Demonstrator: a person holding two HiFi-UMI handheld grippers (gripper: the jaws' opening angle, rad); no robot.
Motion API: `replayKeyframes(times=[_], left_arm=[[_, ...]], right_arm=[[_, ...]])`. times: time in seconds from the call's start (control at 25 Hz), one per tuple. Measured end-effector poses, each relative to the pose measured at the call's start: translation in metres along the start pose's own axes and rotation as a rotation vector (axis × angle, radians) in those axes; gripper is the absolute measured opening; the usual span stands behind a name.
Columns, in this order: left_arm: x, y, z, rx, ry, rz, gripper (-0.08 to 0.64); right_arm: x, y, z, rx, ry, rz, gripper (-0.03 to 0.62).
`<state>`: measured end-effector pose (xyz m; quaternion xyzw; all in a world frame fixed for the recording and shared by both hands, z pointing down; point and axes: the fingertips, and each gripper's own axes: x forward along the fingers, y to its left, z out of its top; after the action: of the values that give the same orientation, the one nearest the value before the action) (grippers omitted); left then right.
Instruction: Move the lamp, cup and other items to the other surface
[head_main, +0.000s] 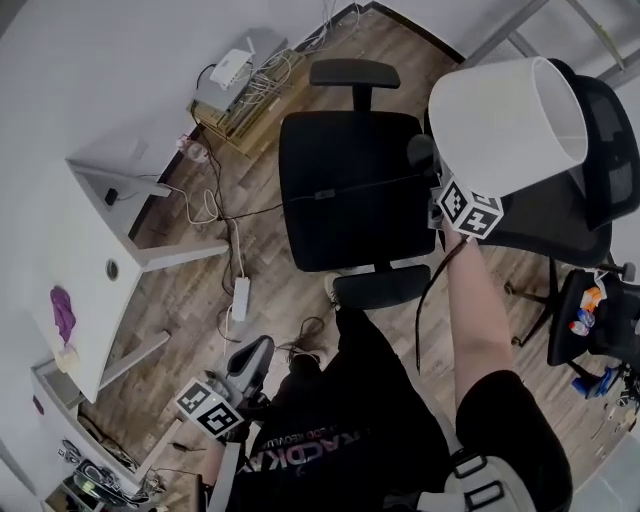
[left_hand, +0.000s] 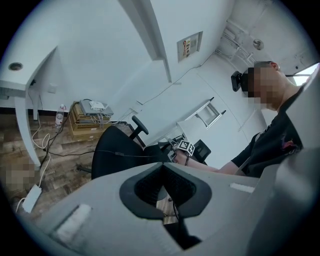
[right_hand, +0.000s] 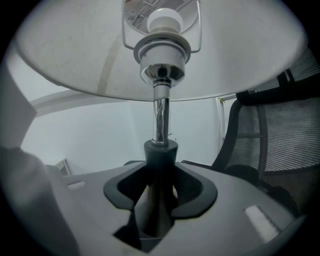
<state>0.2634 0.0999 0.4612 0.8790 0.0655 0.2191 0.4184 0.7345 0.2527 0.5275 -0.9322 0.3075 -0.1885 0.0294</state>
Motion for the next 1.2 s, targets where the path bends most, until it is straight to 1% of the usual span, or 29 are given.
replayKeyframes(times=[0.12,0.28,0.36,0.44,0.56,0.64,0.76,0.92,1.2], left_arm=[[0.013,-0.002,-0.01,-0.011,0.066,0.022,0.003],[0.026,0.007,-0.027,-0.028,0.148,0.06,0.003],[0.035,0.013,-0.035,-0.037,0.183,0.067,0.003],[0.047,0.017,-0.047,-0.04,0.235,0.066,0.003],[0.063,0.018,-0.062,-0.034,0.312,0.064,0.003],[0.068,0.024,-0.068,-0.033,0.349,0.077,0.003],[0.071,0.033,-0.078,-0.045,0.386,0.101,0.003],[0.078,0.045,-0.091,-0.047,0.43,0.113,0.003],[0.081,0.067,-0.106,-0.093,0.454,0.155,0.003]], right_arm=[[0.005,-0.02,-0.019,0.022,0.017,-0.002,0.158],[0.013,-0.039,-0.054,0.03,0.038,0.001,0.158],[0.023,-0.045,-0.07,0.041,0.047,0.007,0.158],[0.03,-0.05,-0.088,0.047,0.057,0.017,0.158],[0.04,-0.055,-0.116,0.027,0.086,0.037,0.158],[0.045,-0.058,-0.132,0.014,0.096,0.049,0.157],[0.051,-0.063,-0.153,0.02,0.104,0.066,0.158],[0.063,-0.069,-0.179,0.031,0.109,0.077,0.158],[0.084,-0.075,-0.214,0.01,0.117,0.072,0.156]])
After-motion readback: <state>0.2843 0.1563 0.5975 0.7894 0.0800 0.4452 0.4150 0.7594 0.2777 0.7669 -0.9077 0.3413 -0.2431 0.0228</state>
